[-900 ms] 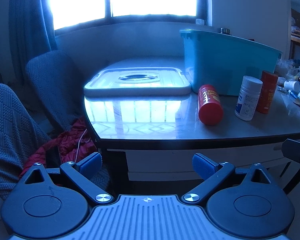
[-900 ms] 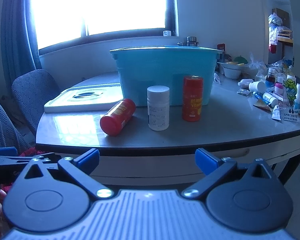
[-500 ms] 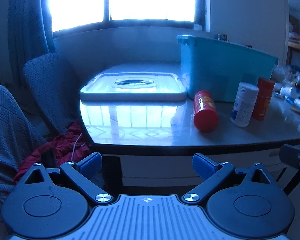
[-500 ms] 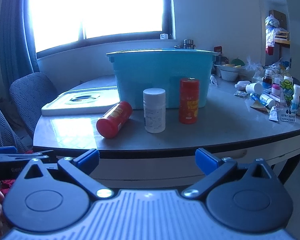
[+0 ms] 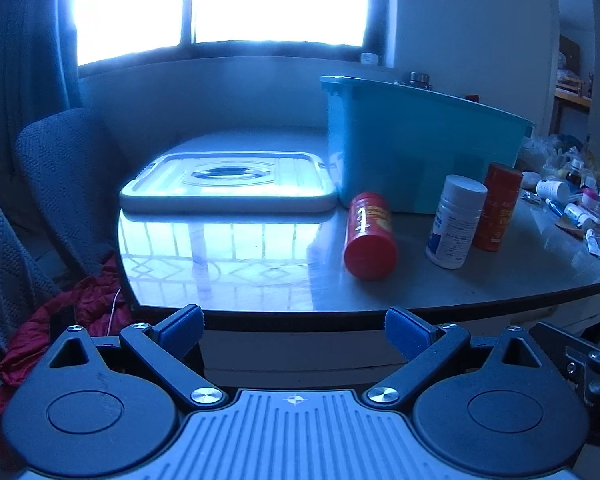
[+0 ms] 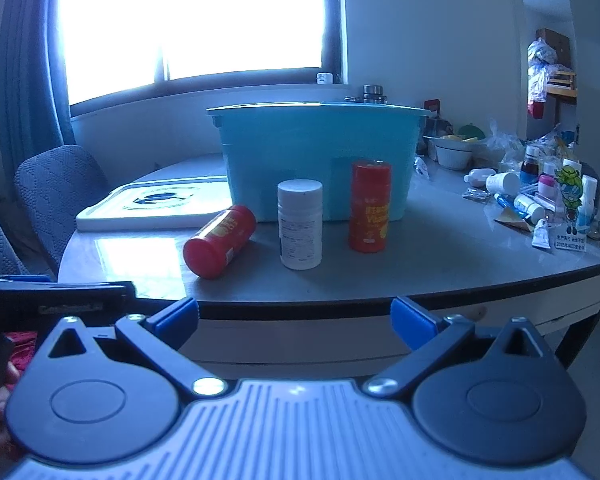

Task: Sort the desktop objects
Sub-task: 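Move the left tool toward the red bottle lying on its side, then close the left gripper on the red Vitamin C bottle, then lift the red bottle with the left gripper while the right tool approaches the white pill bottle, then close the right gripper on the white pill bottle and lift it, then carry both bottles over the teal bin with both grippers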

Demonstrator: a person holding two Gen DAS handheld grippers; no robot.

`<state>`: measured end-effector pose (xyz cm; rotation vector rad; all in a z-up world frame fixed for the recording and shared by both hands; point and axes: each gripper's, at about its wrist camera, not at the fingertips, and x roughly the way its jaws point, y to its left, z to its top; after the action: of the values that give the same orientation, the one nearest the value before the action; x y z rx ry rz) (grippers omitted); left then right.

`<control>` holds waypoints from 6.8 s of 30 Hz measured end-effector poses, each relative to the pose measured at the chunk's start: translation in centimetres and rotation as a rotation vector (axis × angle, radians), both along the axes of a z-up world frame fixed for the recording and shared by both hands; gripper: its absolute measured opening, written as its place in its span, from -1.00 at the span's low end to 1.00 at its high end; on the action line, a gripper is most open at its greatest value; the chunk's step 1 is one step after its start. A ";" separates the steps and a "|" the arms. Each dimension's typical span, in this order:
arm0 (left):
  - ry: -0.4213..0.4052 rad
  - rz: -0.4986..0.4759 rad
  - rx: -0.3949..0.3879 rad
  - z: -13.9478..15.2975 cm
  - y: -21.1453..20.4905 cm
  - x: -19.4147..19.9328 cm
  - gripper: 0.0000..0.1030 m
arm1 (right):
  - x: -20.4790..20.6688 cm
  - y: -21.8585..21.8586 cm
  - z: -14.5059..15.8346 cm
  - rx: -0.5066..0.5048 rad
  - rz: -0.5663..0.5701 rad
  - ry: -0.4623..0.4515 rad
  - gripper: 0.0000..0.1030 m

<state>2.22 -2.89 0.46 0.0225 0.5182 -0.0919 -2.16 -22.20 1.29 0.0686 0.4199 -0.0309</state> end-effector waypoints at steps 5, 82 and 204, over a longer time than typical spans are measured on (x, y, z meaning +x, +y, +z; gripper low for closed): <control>-0.007 -0.008 0.002 0.1 -0.6 0.6 0.91 | 0.2 -0.3 0.0 0.006 -0.008 0.000 0.99; 0.037 -0.094 0.035 -2.5 -5.4 13.9 -0.03 | 6.6 -2.5 -2.9 0.019 -0.079 0.026 0.99; -0.127 -0.067 -0.035 10.7 -7.3 -2.2 -0.03 | 3.1 -6.2 7.3 -0.009 0.060 -0.088 -0.07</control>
<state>-0.01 -10.16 11.16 0.0112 0.3891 -0.1640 0.98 -28.36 8.60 0.0483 0.3337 0.0288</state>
